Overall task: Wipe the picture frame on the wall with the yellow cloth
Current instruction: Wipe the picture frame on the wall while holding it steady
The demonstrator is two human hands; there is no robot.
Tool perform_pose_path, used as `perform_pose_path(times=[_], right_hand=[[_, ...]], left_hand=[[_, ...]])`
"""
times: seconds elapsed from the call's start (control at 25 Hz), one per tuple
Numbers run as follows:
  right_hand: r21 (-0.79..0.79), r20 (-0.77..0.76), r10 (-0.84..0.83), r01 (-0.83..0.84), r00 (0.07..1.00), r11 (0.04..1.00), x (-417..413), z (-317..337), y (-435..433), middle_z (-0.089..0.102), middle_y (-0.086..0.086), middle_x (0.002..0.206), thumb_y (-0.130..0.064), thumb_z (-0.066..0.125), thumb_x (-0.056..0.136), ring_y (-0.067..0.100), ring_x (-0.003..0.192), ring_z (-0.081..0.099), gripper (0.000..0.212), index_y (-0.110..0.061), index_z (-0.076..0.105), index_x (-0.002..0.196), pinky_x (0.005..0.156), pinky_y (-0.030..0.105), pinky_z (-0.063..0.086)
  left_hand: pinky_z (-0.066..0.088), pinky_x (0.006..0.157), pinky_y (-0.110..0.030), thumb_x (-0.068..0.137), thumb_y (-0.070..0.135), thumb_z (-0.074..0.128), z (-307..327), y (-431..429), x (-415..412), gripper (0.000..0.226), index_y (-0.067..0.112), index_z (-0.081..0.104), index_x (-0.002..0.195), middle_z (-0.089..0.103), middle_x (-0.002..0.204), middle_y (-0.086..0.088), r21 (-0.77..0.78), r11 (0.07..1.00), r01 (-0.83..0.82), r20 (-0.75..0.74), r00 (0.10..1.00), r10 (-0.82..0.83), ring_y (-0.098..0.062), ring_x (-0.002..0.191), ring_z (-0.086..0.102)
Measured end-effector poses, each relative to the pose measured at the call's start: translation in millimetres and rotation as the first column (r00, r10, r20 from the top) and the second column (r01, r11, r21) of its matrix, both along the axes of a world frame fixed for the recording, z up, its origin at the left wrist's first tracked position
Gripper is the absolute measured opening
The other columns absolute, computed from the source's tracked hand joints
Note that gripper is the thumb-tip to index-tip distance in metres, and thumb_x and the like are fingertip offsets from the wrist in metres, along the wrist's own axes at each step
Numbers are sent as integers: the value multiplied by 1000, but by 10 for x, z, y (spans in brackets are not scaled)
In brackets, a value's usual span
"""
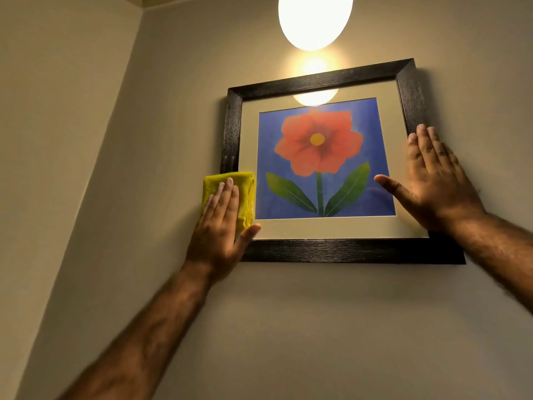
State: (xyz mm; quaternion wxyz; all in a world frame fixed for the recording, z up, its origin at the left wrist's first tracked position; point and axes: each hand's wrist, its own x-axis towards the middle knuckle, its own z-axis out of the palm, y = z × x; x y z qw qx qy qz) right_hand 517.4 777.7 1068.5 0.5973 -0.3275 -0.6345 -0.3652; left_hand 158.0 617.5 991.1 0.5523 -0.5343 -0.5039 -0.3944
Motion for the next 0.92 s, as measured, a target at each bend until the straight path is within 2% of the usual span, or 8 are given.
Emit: perform_pose_path(times=[0.12, 0.2, 0.36, 0.48, 0.6, 0.8, 0.92], right_hand=[[-4, -5, 10, -10, 1000, 1000, -3, 7, -7, -2, 11, 173, -88, 10, 85, 22, 160, -2, 114, -5, 5, 163, 129, 43, 8], [-7, -8, 17, -17, 1000, 1000, 1, 4, -16, -2, 11, 173, -89, 9, 84, 23, 160, -2, 115, -5, 5, 163, 129, 43, 9], [-17, -5, 4, -4, 1000, 1000, -6, -4, -42, -4, 11, 173, -89, 9, 84, 22, 160, -4, 115, -5, 3, 163, 129, 39, 7], [-23, -12, -1, 1, 1000, 1000, -3, -21, -45, -4, 11, 173, -89, 10, 84, 22, 160, -4, 115, -5, 4, 163, 129, 39, 6], [-21, -1, -1, 1, 1000, 1000, -4, -14, -54, -3, 12, 173, -88, 11, 85, 23, 160, -3, 115, -4, 5, 162, 129, 39, 5], [-17, -3, 14, -14, 1000, 1000, 6, -11, -37, -1, 14, 172, -88, 12, 84, 25, 160, -1, 116, -2, 7, 162, 129, 40, 6], [-15, -4, 29, -29, 1000, 999, -3, -6, -43, 0, 14, 172, -87, 14, 84, 25, 160, 0, 116, -2, 8, 162, 129, 41, 7]], left_hand=[[5, 129, -39, 84, 83, 1, 692, -40, 26, 110, 4, 12, 159, 6, 170, -12, -27, 1000, 15, 62, 998, -13, -22, 158, 3], [3, 129, -39, 80, 87, -1, 1150, -31, 57, 115, 5, 10, 159, 5, 170, -11, -32, 999, 28, 100, 995, -25, -23, 158, 3], [1, 128, -37, 90, 75, 12, 1620, 6, 125, 98, 7, 9, 160, 4, 171, -11, -14, 999, 34, 180, 983, -30, -24, 158, 4], [3, 129, -40, 86, 82, 3, 1371, 30, 103, 105, 8, 8, 160, 4, 171, -9, -3, 999, 49, 150, 988, -48, -22, 158, 3], [4, 129, -39, 82, 84, -3, 826, -9, 81, 111, 6, 9, 160, 3, 170, -10, -13, 998, 69, 107, 992, -67, -22, 158, 2], [9, 129, -40, 92, 77, 13, -266, -85, 55, 98, 5, 15, 159, 8, 170, -9, -59, 996, 69, 59, 996, -65, -19, 158, 4], [10, 129, -40, 92, 77, 21, -545, -136, 41, 97, 8, 14, 160, 7, 171, -5, -97, 992, 75, 68, 995, -69, -15, 158, 1]])
